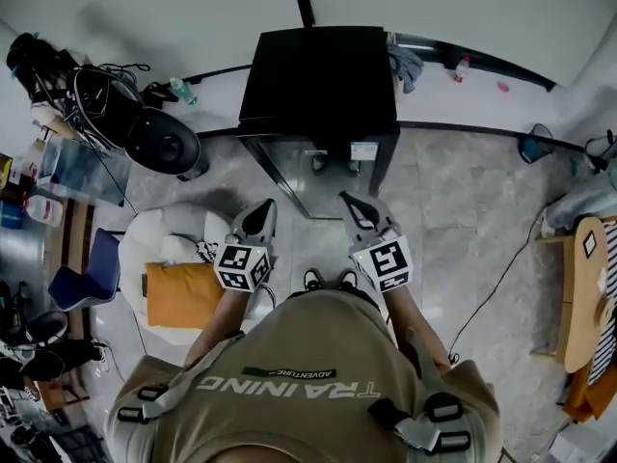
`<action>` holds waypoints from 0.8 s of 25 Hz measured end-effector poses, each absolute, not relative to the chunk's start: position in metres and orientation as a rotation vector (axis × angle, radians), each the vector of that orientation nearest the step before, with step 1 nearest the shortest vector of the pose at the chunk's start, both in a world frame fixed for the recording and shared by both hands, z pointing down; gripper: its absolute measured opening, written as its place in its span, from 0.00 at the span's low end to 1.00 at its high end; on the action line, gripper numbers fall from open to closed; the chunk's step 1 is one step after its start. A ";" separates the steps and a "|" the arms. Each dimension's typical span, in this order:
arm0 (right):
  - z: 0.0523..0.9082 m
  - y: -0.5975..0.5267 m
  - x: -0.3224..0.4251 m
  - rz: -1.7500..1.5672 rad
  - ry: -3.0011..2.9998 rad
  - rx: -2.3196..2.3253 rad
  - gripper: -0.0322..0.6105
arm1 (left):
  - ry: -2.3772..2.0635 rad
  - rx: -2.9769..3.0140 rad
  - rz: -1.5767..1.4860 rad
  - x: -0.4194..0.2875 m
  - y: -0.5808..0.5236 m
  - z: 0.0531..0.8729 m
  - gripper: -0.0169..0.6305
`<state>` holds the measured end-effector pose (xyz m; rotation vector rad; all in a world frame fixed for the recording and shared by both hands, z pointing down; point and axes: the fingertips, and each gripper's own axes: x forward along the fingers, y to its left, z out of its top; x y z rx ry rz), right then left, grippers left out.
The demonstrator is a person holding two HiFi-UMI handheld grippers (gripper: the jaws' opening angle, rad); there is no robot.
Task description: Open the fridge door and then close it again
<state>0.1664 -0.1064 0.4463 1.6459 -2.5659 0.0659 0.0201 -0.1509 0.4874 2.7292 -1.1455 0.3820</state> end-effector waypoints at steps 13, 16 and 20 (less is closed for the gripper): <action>0.443 -0.114 0.158 0.079 -2.525 1.665 0.04 | -1.054 2.765 0.356 0.014 -0.154 0.490 0.03; 0.447 -0.110 0.151 0.118 -2.514 1.644 0.04 | -1.044 2.756 0.351 0.011 -0.152 0.492 0.03; 0.448 -0.115 0.154 0.114 -2.511 1.638 0.04 | -1.057 2.739 0.337 0.010 -0.159 0.495 0.03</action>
